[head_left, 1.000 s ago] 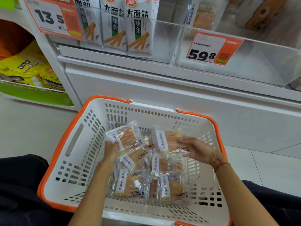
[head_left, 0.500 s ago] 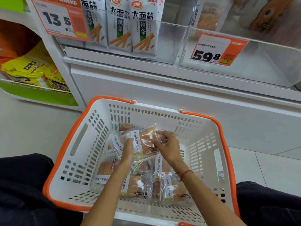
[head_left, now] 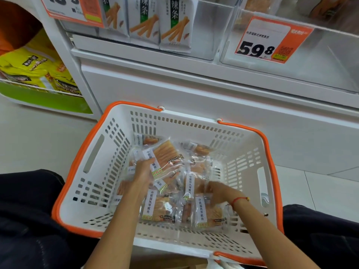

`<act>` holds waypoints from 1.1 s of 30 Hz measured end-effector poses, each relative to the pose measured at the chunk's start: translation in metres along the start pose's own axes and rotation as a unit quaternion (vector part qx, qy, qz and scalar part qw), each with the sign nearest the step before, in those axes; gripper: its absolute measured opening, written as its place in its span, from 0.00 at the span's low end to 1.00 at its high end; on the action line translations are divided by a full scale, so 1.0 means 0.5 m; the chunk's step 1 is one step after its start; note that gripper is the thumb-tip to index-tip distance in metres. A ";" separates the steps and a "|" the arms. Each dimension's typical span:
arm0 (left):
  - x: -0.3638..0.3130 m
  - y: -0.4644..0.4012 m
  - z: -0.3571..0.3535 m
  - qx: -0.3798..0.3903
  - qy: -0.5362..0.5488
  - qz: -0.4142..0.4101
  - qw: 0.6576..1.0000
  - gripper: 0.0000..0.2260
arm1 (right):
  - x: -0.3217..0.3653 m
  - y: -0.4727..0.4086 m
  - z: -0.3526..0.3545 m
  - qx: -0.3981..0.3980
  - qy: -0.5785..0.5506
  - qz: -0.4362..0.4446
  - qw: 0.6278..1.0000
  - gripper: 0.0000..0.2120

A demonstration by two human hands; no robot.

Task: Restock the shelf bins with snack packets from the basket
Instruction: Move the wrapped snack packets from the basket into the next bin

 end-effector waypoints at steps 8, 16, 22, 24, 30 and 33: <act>-0.020 -0.013 0.004 0.007 -0.010 -0.033 0.999 0.11 | -0.008 0.018 -0.006 0.035 0.071 0.035 0.996 0.13; -0.059 0.055 -0.030 0.030 -0.228 -0.141 0.963 0.27 | 0.142 0.135 0.191 0.068 -0.093 0.234 0.965 0.15; -0.009 0.093 -0.097 0.160 -0.310 -0.116 0.930 0.28 | 0.161 0.115 0.259 -0.176 -0.119 0.194 0.958 0.06; 0.001 0.088 -0.096 0.170 -0.281 -0.096 0.940 0.27 | 0.139 0.106 0.265 -0.265 -0.149 0.161 0.939 0.17; 0.037 0.049 -0.083 0.161 -0.171 -0.017 0.972 0.17 | 0.093 0.077 0.203 -0.274 -0.389 0.011 0.880 0.51; 0.013 0.074 -0.098 0.137 -0.181 -0.026 0.974 0.22 | 0.076 0.063 0.157 -0.161 -0.492 -0.060 0.854 0.52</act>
Point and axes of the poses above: each hand's wrist, its own y-axis away from the middle knuckle, its own z-axis out of the back of the hand, x = y × z, the point moved 8 cm from there along -y, towards the middle knuckle
